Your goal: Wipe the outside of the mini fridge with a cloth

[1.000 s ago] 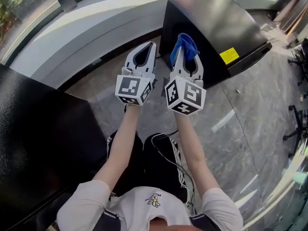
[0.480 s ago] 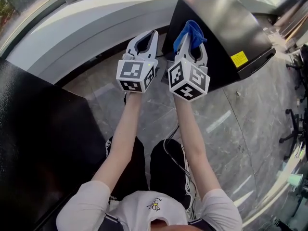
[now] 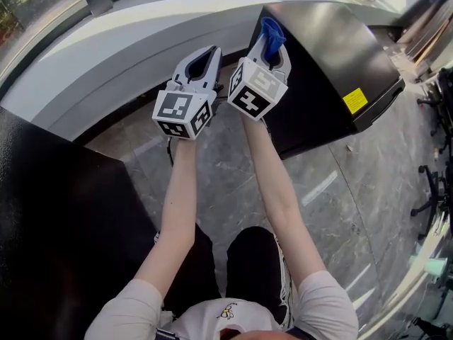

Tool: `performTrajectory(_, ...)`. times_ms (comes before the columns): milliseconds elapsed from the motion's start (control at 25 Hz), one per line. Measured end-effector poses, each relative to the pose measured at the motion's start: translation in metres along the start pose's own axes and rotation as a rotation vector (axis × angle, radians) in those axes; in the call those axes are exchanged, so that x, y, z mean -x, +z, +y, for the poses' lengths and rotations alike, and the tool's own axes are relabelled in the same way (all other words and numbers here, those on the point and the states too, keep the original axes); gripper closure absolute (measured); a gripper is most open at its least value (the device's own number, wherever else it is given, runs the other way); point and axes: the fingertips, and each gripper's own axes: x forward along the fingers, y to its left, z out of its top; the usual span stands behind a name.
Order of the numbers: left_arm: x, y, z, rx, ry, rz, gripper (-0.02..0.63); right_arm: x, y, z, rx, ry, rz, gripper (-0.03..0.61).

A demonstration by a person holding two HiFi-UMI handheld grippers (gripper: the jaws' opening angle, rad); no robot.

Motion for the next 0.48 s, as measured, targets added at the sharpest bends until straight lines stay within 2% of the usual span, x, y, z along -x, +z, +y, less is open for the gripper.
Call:
performTrajectory(160,0.012,-0.007,0.018,0.056,0.05,-0.012,0.609,-0.023,-0.018,0.004,0.038,-0.049,0.026,0.516)
performTrajectory(320,0.018,-0.012,0.023,0.021,0.063,0.02,0.609,-0.044,-0.022,0.013,0.037,-0.086,0.02,0.517)
performTrajectory(480,0.024,-0.016,0.03,0.071,0.093,-0.002,0.609,-0.052,-0.022,0.007,0.028,-0.142,0.016,0.517)
